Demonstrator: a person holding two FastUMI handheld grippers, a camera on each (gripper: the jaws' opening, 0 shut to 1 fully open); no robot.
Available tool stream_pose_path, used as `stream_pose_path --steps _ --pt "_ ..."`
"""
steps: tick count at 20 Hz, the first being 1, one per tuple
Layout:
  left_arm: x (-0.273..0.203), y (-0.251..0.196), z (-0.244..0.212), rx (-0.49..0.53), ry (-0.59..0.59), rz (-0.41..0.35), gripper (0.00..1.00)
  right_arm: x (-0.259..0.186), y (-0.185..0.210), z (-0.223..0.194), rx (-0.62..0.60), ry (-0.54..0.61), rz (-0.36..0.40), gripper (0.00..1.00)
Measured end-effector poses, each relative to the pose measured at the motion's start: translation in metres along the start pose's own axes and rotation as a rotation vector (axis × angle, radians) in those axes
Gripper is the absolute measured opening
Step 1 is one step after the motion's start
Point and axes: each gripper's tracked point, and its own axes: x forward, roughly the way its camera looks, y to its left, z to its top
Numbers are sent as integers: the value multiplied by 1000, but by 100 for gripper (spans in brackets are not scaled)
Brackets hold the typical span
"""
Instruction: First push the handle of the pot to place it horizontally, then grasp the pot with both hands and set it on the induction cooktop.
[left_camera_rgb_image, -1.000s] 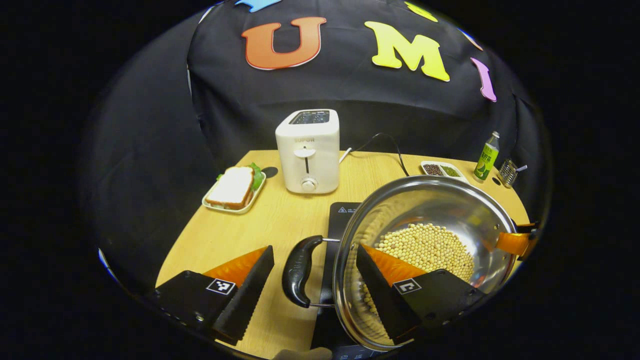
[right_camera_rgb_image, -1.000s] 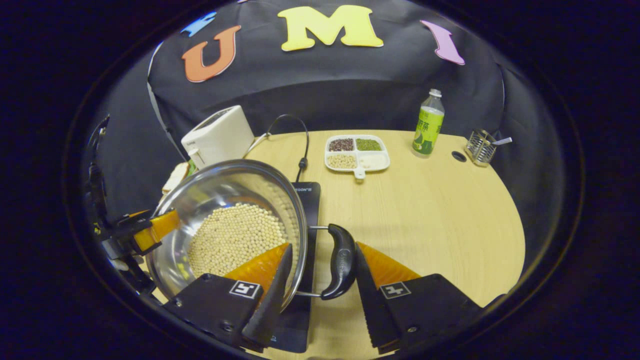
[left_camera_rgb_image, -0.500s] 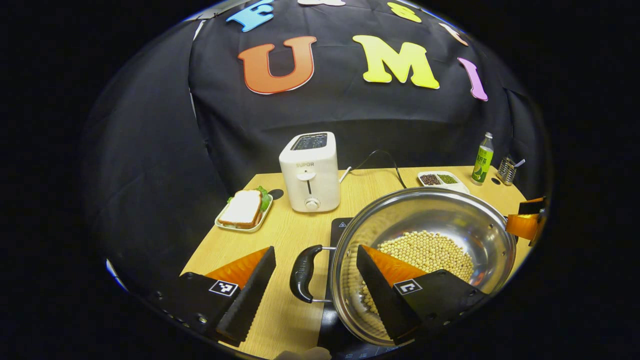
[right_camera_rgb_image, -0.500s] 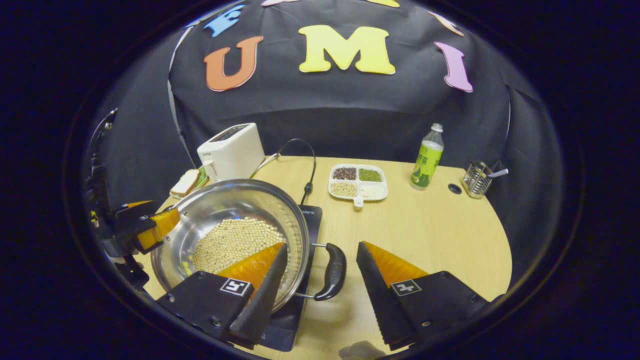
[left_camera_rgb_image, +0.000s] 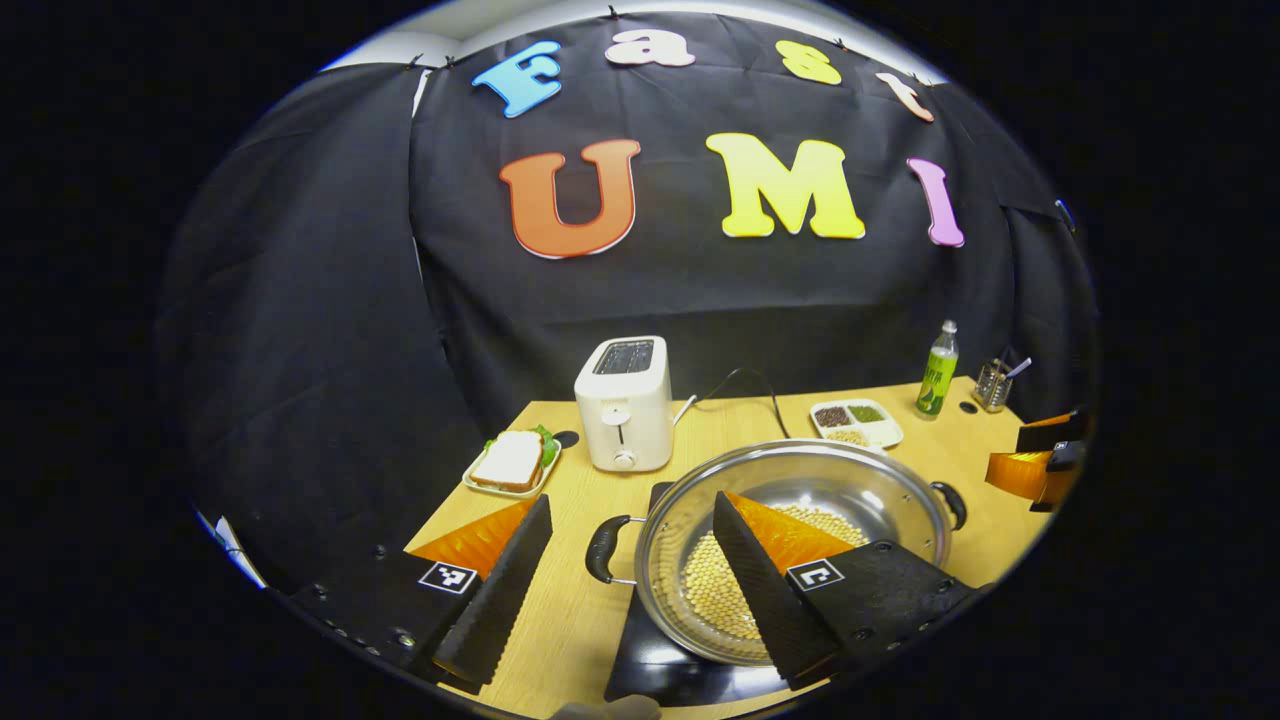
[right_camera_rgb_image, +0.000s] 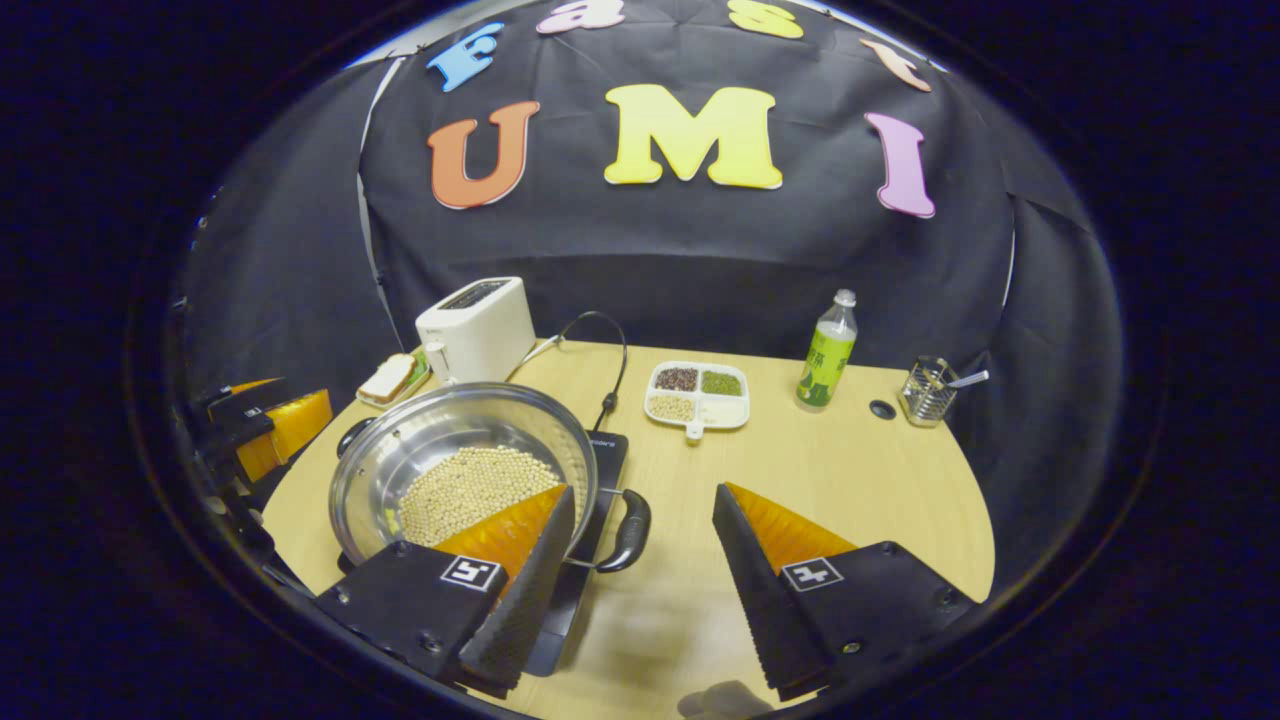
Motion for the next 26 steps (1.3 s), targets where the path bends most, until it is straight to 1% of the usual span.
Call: stream_pose_path --steps 3,9,11,13,16,18,20,23,24,26 --pt "-42 -24 29 -31 -64 -8 97 -41 -19 15 3 -54 17 88" --pt "-116 -92 82 -38 -197 -26 96 -134 -87 61 -4 -217 -9 89" --pt "-133 -116 96 -15 -221 -28 96 -165 -111 70 -1 -249 -10 99" --pt "-159 -143 115 -18 -240 -34 96 -197 -135 81 1 -294 -13 100" --pt "-200 -182 149 -22 -306 -42 96 -249 -172 95 -22 -370 -6 100" --pt "-225 -210 158 -19 -321 -57 96 -287 -203 108 -17 -427 -22 100" --pt "-247 -237 170 -27 -349 -86 96 -313 -227 113 0 -467 -27 99" --pt "-274 -263 187 -23 -386 -121 96 -348 -269 122 -8 -520 -81 100" --pt "-281 -272 191 -26 -395 -132 96 -357 -280 121 -4 -525 -105 100" --pt "-292 -289 201 -35 -420 -164 96 -371 -289 119 8 -543 -113 100"
